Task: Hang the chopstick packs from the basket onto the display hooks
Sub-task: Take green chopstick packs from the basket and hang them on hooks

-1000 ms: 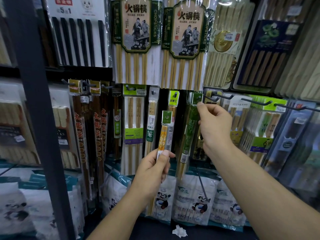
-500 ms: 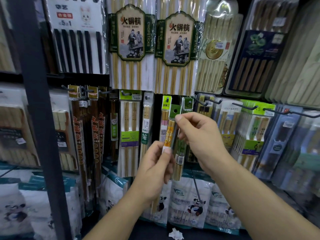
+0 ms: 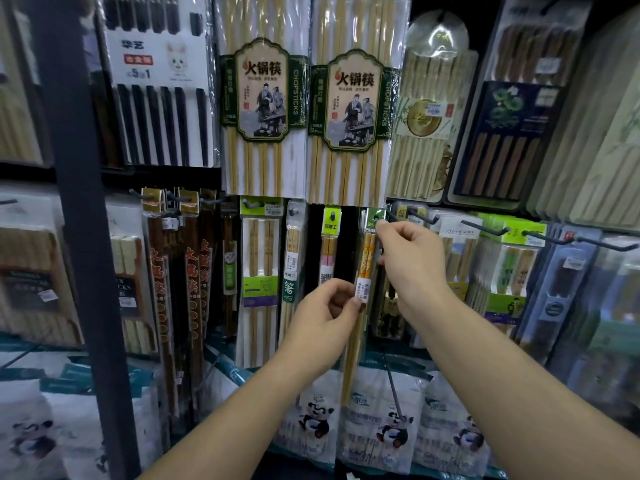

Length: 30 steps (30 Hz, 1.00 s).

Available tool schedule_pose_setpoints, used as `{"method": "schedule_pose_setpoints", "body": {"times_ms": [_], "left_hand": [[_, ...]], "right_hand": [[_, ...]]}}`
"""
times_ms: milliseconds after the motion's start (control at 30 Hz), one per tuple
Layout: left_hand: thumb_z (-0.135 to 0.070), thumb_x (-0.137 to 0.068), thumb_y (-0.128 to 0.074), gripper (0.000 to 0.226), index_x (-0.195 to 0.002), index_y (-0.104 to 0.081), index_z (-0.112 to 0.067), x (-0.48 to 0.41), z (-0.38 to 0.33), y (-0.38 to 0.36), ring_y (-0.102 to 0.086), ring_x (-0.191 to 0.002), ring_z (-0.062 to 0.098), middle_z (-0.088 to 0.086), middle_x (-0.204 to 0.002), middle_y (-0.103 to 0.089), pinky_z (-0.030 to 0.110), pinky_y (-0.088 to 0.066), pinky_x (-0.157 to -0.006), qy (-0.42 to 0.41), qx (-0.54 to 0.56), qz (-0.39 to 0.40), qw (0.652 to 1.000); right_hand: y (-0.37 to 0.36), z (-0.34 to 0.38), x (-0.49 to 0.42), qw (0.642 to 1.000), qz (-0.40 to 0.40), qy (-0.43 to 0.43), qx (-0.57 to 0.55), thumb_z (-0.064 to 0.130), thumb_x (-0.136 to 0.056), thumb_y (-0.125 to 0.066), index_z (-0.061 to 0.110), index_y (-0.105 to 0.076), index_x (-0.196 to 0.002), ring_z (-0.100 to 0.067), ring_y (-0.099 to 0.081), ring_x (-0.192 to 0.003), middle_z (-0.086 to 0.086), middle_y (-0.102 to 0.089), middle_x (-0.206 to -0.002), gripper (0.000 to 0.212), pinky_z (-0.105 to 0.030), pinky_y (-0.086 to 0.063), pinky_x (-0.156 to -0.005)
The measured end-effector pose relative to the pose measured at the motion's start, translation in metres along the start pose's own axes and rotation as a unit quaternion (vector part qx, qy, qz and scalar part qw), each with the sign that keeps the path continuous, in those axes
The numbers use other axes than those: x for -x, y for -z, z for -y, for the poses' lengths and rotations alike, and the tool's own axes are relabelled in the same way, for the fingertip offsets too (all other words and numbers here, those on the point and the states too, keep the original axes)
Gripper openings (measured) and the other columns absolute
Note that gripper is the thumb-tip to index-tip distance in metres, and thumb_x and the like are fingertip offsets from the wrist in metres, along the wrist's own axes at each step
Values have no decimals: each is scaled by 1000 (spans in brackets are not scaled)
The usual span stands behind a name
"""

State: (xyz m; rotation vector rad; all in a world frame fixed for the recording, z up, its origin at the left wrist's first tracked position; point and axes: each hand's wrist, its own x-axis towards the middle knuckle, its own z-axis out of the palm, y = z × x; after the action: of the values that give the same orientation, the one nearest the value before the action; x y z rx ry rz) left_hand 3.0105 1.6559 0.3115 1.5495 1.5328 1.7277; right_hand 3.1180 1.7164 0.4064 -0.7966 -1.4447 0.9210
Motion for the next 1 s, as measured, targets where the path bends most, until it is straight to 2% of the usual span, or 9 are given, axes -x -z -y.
{"method": "schedule_pose_setpoints", "body": {"times_ms": [133, 300, 400, 533, 700, 767, 867, 933, 1000], "left_hand": [[-27, -101, -62, 12, -97, -66, -38, 1, -2, 1, -64, -81, 6, -10, -85, -67, 33, -60, -78, 1, -2, 7, 1000], [-26, -101, -61, 12, -98, -66, -37, 3, -3, 1, -65, -85, 14, -3, -90, -67, 42, -61, -77, 2, -11, 11, 1000], [-27, -100, -62, 13, -97, -65, -38, 2, -2, 1, -66, -84, 14, -4, -89, -67, 44, -62, -77, 8, -19, 4, 1000], [-24, -100, -62, 8, -101, -63, -32, -2, 0, -1, -70, -84, 25, 6, -92, -69, 51, -62, -74, 48, -36, 12, 998], [-38, -100, -58, 19, -119, -57, -32, -6, 2, 2, -64, -93, -4, -15, -107, -65, 18, -54, -79, 7, -146, -21, 989], [-40, -102, -55, 34, -134, -53, -29, -12, -1, -1, -59, -116, 0, -11, -130, -61, 24, -49, -98, -5, -125, -26, 992], [-44, -106, -48, 56, -156, -33, -26, -22, -13, -15, -39, -139, 4, -9, -154, -43, 30, -33, -115, 21, -27, 3, 999], [-47, -107, -44, 63, -162, -20, -29, -31, -19, -25, -31, -146, 7, -7, -163, -33, 34, -27, -121, 47, 51, 12, 998], [-51, -107, -40, 65, -164, -14, -33, -41, -20, -31, -27, -149, 8, -6, -167, -27, 31, -25, -121, 57, 86, 8, 995]], "right_hand": [[-1, -4, -4, 1000, -12, 5, 1, 20, -97, -61, -9, -60, -75, -27, -59, -80, -17, -58, -72, 37, -48, -51, -104], [-3, -11, -8, 1000, -12, 1, -15, 19, -95, -63, -6, -54, -68, -35, -53, -72, -9, -47, -67, 38, -41, -55, -97], [-5, -16, -10, 1000, -18, 7, -3, 19, -94, -62, -2, -52, -63, -12, -49, -65, -4, -43, -59, 39, -36, -55, -93], [-1, -28, -13, 999, -15, 19, 45, 29, -97, -64, 18, -52, -54, -6, -40, -47, 13, -39, -43, 46, -28, -50, -78], [13, -46, -12, 998, 12, 31, 53, 41, -94, -67, 19, -69, -72, -2, -51, -55, 14, -54, -52, 31, -25, -45, -65], [15, -54, -9, 997, 11, 42, 63, 41, -94, -68, 24, -71, -82, -2, -57, -63, 16, -62, -63, 22, -21, -45, -64], [13, -66, -4, 997, 27, 40, 59, 38, -101, -58, 27, -59, -121, -3, -60, -97, 14, -64, -108, 23, -8, -44, -74], [10, -76, -5, 994, 75, 50, 60, 42, -107, -43, 30, -33, -153, -5, -47, -128, 11, -46, -144, 49, -20, -38, -103], [5, -82, -7, 989, 123, 55, 60, 52, -106, -31, 35, -15, -160, -5, -24, -148, 12, -23, -163, 60, -35, -22, -122]]}}
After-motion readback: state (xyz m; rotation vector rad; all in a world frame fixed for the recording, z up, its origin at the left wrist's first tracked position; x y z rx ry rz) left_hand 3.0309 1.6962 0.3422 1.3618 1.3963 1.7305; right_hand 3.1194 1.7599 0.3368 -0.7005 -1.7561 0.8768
